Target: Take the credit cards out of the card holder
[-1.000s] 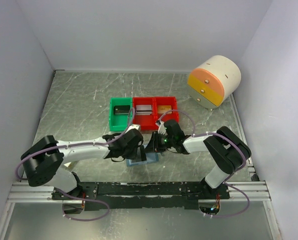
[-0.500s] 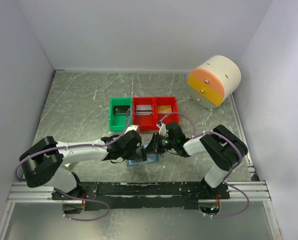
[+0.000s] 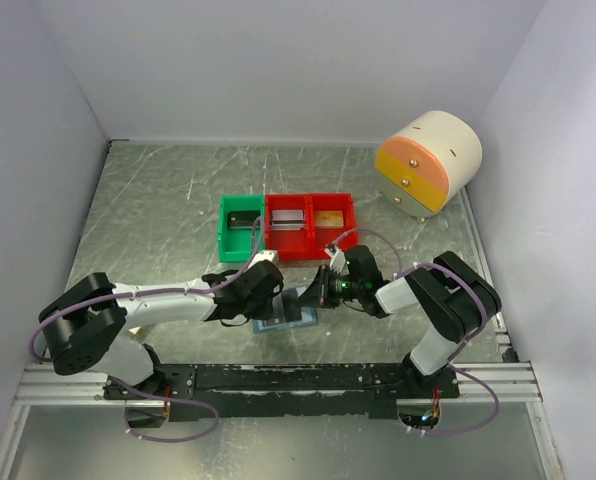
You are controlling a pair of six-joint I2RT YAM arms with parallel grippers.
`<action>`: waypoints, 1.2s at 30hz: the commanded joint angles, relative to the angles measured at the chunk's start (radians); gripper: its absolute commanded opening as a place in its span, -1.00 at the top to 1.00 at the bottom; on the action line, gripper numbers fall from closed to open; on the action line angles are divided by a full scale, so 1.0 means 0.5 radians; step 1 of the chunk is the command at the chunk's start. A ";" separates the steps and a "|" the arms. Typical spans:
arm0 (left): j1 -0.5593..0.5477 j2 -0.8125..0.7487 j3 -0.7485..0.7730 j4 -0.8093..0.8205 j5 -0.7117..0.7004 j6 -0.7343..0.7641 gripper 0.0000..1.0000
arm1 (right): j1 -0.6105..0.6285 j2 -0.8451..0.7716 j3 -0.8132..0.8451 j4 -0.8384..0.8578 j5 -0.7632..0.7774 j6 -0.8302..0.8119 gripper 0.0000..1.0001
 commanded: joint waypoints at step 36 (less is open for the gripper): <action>-0.012 0.065 -0.020 -0.141 0.026 0.006 0.51 | 0.117 0.476 0.014 0.823 -0.179 0.304 0.62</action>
